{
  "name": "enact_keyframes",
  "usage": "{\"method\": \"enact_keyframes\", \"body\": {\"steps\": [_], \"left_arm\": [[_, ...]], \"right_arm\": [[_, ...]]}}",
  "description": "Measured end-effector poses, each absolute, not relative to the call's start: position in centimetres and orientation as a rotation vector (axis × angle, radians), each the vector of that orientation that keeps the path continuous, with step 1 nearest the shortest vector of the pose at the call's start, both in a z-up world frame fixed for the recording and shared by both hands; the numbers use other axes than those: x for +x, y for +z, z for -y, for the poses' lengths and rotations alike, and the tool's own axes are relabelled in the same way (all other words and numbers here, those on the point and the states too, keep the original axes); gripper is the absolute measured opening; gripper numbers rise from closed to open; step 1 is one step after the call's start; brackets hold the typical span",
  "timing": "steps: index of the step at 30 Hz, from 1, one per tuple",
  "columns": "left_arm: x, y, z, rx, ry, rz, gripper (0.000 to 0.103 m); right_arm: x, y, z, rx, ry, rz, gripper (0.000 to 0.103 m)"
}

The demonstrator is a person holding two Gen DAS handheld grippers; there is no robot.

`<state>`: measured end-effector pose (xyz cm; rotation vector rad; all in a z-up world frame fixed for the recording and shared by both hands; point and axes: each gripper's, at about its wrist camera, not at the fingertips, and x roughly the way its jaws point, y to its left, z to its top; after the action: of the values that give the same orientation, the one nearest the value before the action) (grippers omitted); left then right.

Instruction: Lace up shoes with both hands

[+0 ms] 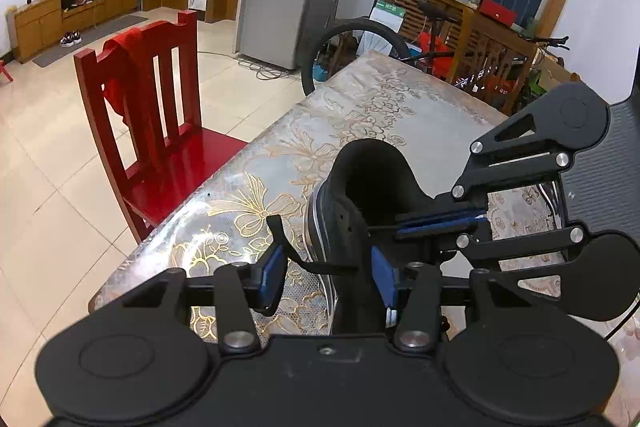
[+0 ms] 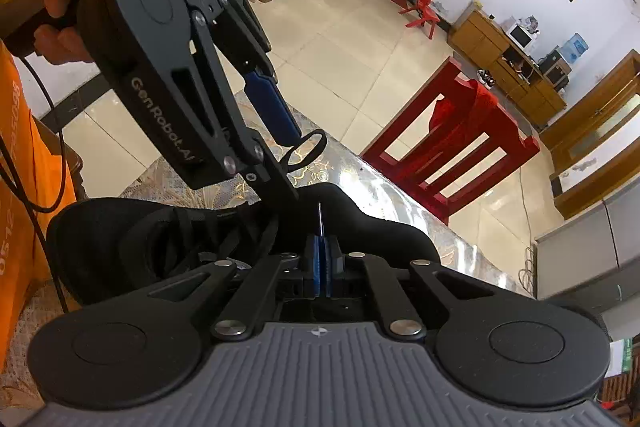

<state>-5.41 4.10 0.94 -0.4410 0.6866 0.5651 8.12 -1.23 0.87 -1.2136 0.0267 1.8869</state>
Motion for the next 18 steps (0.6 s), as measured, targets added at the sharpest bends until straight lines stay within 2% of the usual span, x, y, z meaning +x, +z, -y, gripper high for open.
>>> {"method": "enact_keyframes", "body": {"steps": [18], "left_arm": [[-5.41, 0.97, -4.15, -0.432, 0.567, -0.692, 0.047]], "right_arm": [[7.58, 0.17, 0.81, -1.157, 1.916, -0.003, 0.004]]}}
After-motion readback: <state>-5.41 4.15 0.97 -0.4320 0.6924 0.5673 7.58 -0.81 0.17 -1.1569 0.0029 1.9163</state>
